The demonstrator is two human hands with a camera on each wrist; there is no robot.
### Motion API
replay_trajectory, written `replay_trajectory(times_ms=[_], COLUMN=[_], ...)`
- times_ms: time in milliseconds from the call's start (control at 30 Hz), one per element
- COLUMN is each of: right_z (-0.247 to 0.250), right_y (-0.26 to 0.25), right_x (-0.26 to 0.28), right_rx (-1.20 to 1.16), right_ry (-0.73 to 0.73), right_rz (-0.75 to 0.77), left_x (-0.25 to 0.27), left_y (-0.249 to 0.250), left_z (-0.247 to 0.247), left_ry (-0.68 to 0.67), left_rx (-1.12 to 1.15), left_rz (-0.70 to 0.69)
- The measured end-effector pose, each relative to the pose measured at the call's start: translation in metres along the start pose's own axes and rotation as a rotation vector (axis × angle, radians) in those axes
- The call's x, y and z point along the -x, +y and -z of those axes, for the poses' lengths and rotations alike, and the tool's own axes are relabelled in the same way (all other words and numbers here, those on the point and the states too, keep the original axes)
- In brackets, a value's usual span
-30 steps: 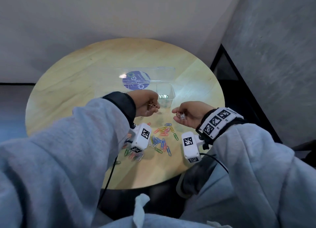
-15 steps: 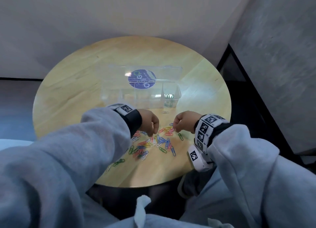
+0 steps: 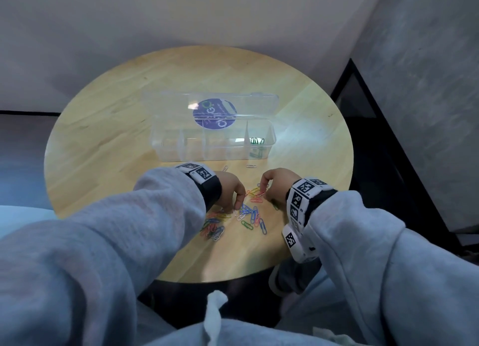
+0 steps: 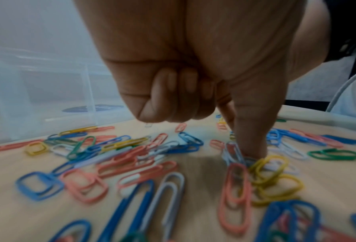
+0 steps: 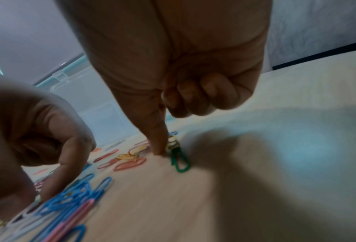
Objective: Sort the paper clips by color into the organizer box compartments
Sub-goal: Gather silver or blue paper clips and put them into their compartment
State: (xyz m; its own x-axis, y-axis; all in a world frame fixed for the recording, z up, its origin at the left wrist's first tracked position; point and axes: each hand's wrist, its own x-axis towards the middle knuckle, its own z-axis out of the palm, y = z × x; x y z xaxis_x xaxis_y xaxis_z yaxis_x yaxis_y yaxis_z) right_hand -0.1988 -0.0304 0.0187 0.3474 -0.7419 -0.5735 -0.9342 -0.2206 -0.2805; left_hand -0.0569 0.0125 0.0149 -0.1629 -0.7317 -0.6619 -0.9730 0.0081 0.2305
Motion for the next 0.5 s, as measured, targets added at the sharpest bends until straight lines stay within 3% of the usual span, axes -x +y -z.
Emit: replay_trajectory(times_ms=[300,500], right_z=[-0.003,-0.001], right_y=[0.006,0.009], right_x=[-0.004,-0.003], right_rx=[0.041,-0.058], right_ry=[0.041,0.122], right_rz=[-0.019,0.01], left_x=[-0.001,0.006], left_y=[0.001,-0.009], left_z=[-0.001,0.012], left_ry=[0.072,0.19], left_rx=[-0.015,0.269], left_rz=[-0.01,0.031])
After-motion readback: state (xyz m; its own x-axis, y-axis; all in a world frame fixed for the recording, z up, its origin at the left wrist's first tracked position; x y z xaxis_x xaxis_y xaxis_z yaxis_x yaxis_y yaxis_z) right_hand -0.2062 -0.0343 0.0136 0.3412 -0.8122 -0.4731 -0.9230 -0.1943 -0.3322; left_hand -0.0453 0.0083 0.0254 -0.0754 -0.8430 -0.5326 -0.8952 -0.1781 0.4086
